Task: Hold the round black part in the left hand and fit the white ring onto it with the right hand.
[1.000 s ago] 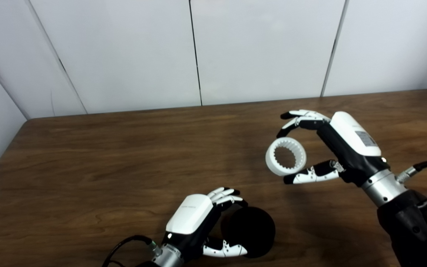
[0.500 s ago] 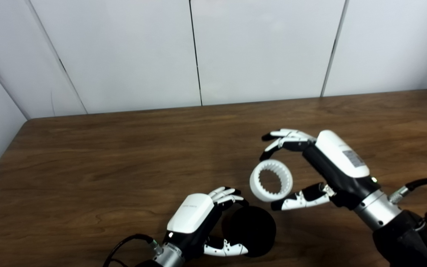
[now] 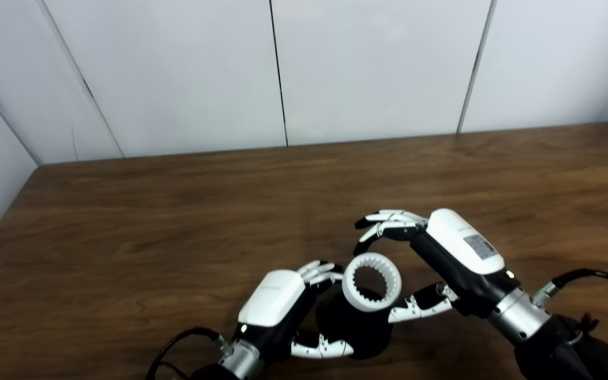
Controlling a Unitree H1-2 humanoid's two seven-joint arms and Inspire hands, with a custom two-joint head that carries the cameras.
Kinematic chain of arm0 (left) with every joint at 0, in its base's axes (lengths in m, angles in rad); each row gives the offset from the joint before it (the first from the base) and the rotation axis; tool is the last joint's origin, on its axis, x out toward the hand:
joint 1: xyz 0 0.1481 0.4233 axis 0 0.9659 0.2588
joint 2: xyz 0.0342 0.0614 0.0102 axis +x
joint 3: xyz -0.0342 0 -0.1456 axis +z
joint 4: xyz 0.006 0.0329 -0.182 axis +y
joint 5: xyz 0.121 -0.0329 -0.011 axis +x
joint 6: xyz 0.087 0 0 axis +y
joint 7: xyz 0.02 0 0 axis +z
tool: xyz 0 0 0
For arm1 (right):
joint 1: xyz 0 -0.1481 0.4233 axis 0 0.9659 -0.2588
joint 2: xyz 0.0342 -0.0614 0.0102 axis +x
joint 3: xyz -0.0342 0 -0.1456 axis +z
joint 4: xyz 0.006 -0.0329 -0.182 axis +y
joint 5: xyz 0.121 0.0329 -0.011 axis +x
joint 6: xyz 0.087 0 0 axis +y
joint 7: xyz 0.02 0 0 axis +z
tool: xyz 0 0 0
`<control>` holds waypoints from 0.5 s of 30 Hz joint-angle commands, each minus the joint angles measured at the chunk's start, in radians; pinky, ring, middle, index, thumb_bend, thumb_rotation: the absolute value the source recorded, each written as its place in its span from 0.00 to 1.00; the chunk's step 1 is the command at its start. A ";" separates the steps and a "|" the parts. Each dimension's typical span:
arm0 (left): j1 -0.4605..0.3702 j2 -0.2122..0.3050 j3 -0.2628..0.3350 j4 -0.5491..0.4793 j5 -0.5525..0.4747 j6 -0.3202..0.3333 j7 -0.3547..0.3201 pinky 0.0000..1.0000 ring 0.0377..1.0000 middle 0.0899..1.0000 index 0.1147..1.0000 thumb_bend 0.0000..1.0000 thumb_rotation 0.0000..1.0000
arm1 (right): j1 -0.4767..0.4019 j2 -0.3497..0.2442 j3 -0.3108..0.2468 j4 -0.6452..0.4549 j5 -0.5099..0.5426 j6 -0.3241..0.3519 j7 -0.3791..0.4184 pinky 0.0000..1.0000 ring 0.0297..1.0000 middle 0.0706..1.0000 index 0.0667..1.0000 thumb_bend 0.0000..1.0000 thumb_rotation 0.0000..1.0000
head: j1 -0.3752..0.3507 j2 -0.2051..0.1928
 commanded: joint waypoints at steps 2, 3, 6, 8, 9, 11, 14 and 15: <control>0.008 0.019 -0.007 0.014 0.040 0.006 -0.020 0.79 0.92 0.88 0.71 0.89 0.48 | 0.003 0.011 0.001 0.001 -0.001 -0.049 -0.027 0.71 0.83 0.78 0.46 0.52 0.15 | 0.000 0.000; 0.009 0.019 -0.006 0.013 0.039 0.005 -0.019 0.79 0.92 0.88 0.71 0.89 0.47 | 0.009 0.013 0.002 0.006 -0.003 -0.052 -0.029 0.71 0.83 0.78 0.46 0.52 0.15 | 0.000 0.000; 0.011 0.019 -0.004 0.008 0.032 0.007 -0.022 0.80 0.93 0.88 0.71 0.89 0.47 | 0.026 0.018 0.003 0.023 -0.010 -0.069 -0.035 0.71 0.83 0.78 0.46 0.52 0.15 | 0.002 0.006; 0.013 0.018 -0.002 0.003 0.029 0.013 -0.028 0.81 0.93 0.88 0.71 0.89 0.46 | 0.035 0.021 0.004 0.033 -0.012 -0.074 -0.037 0.71 0.82 0.78 0.46 0.52 0.15 | 0.003 0.005; 0.014 0.017 -0.002 0.000 0.028 0.017 -0.033 0.82 0.94 0.89 0.72 0.89 0.46 | 0.039 0.023 0.005 0.038 -0.013 -0.075 -0.037 0.72 0.83 0.78 0.46 0.52 0.15 | 0.003 0.005; 0.013 0.017 -0.003 -0.001 0.030 0.018 -0.034 0.82 0.93 0.89 0.72 0.89 0.46 | 0.043 0.025 0.007 0.047 -0.015 -0.078 -0.039 0.72 0.83 0.78 0.46 0.52 0.15 | 0.004 0.006; 0.013 0.016 -0.005 0.000 0.036 0.015 -0.031 0.81 0.93 0.88 0.71 0.89 0.46 | 0.044 0.027 0.009 0.058 -0.017 -0.082 -0.041 0.72 0.83 0.78 0.46 0.52 0.15 | 0.004 0.006; 0.013 0.016 -0.005 0.000 0.036 0.014 -0.029 0.81 0.93 0.88 0.71 0.89 0.46 | 0.044 0.028 0.009 0.060 -0.018 -0.081 -0.040 0.72 0.84 0.79 0.46 0.52 0.15 | 0.004 0.006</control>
